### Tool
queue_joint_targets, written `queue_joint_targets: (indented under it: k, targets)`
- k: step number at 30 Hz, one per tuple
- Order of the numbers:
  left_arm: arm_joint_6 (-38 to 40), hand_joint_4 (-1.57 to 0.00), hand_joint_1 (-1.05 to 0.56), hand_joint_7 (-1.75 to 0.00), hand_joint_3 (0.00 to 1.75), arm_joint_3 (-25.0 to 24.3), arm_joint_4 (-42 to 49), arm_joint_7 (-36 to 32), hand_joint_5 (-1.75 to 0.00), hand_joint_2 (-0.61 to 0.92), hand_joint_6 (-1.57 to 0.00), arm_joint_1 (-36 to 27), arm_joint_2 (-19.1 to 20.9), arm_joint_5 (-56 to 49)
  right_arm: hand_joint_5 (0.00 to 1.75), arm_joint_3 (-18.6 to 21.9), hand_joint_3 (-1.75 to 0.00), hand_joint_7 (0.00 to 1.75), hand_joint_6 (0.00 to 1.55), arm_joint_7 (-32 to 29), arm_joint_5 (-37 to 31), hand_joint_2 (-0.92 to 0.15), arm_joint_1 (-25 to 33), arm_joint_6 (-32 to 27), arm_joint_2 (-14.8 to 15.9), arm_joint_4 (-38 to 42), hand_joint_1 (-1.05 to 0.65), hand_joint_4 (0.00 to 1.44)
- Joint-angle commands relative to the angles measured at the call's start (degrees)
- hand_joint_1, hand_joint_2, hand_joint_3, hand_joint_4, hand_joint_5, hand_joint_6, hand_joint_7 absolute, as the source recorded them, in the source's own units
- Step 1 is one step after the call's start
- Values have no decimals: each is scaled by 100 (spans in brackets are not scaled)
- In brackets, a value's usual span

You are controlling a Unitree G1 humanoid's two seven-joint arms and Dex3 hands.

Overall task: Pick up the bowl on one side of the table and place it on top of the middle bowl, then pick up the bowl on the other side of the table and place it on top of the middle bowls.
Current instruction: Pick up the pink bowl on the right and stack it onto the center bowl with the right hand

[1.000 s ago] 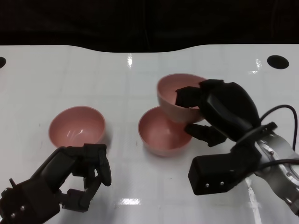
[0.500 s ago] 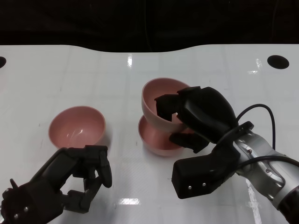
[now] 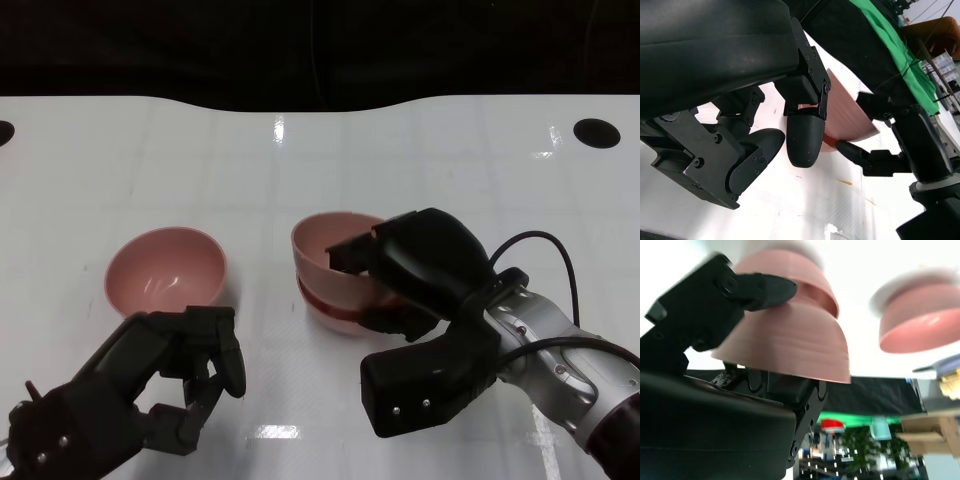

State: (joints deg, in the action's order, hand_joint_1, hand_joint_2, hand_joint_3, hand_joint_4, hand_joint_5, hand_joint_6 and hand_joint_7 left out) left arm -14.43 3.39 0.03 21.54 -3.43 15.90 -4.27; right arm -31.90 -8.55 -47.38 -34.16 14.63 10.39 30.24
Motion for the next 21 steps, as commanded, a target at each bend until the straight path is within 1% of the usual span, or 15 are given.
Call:
queue_joint_targets:
  k: [1,2,4,7,9,12,15,21]
  targets:
    - [55,-88,-3,-154,142,0,-55,-101,-174,38,-81,-9,43,-53,66,-33,-13,7,94,444,-71,-91,-99,-221,177,-194,-37,80]
    - [58,-88,-3,-154,142,9,-58,-114,-174,38,-81,-2,62,-98,51,-43,-15,3,83,599,-99,-92,-95,-321,191,-245,-42,72]
    - [33,-87,-4,-154,142,23,-60,-130,-174,38,-80,9,94,-154,32,-56,-15,1,69,819,-143,-92,-76,-509,198,-340,-49,64]
    - [-81,-87,-3,-153,142,26,9,-130,-174,38,-80,34,103,-148,23,-66,-15,0,59,984,-177,-92,-37,-693,190,-408,-54,56]
    - [-97,-87,-3,-153,143,26,18,-129,-174,37,-80,35,103,-145,20,-61,-15,0,55,1034,-178,-92,-9,-749,187,-425,-57,52]
    - [-34,-86,-5,-153,138,25,-26,-122,-175,39,-80,20,100,-142,18,-61,-15,0,51,1087,-191,-92,31,-824,202,-486,-59,49]
    - [38,-86,-5,-154,138,23,-85,-109,-175,39,-80,3,103,-131,18,-80,-15,0,50,1085,-260,-92,67,-886,234,-574,-60,50]
    - [66,-85,-3,-153,144,13,-144,-109,-175,36,-80,-45,117,-128,18,-56,-17,0,50,1108,-240,-92,154,-896,251,-711,-60,51]
